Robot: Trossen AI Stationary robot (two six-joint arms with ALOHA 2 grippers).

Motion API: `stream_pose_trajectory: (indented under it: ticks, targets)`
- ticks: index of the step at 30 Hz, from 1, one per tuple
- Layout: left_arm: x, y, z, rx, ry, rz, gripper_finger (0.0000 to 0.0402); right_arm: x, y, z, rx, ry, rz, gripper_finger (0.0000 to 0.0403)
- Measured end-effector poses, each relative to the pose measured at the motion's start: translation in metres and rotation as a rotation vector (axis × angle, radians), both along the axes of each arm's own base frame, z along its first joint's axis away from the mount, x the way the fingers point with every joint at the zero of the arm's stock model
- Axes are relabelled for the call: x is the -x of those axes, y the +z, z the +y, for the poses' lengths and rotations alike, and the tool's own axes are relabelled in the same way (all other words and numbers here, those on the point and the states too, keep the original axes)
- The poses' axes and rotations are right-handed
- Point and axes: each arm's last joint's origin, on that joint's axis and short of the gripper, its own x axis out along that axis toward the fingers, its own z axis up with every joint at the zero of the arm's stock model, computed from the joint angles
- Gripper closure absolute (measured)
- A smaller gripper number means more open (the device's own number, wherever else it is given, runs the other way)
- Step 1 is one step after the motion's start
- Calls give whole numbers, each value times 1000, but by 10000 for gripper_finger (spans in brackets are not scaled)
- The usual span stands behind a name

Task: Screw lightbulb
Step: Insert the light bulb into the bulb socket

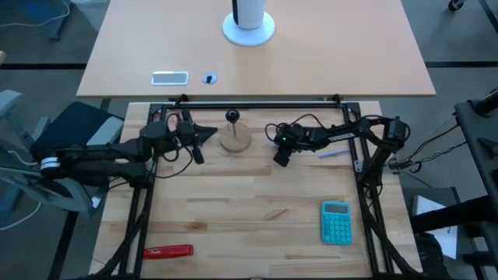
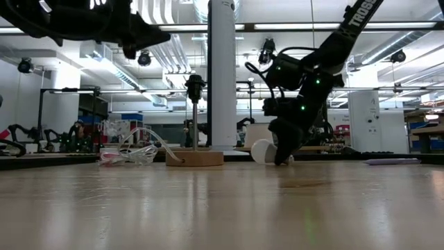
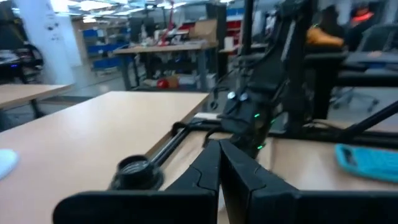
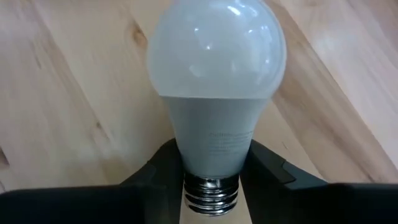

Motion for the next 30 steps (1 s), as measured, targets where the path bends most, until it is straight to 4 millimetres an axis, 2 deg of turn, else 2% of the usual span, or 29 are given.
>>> stream_pose_trajectory:
  ticks: [3, 6, 10, 15, 18, 23, 30]
  targets:
    - [1, 3, -1, 6, -23, -27, 401, 2, 3, 2, 6, -7, -48, 293]
    - [3, 7, -2, -5, -24, -67, 401, 2, 16, 5, 31, 3, -132, 293]
    - [6, 14, -2, -29, -24, -117, 401, 3, 54, 9, 109, 33, -331, 293]
    - [4, 16, -2, -79, -19, -141, 401, 3, 108, 9, 243, 123, -707, 293]
    - [1, 18, -1, -111, -16, -173, 401, 2, 125, 9, 303, 187, -870, 293]
    - [-4, 17, 0, -157, -10, -172, 401, -10, 130, 8, 389, 278, -1090, 293]
    - [-10, 10, 7, -143, 13, -131, 396, -27, 107, 1, 488, 336, -1282, 293]
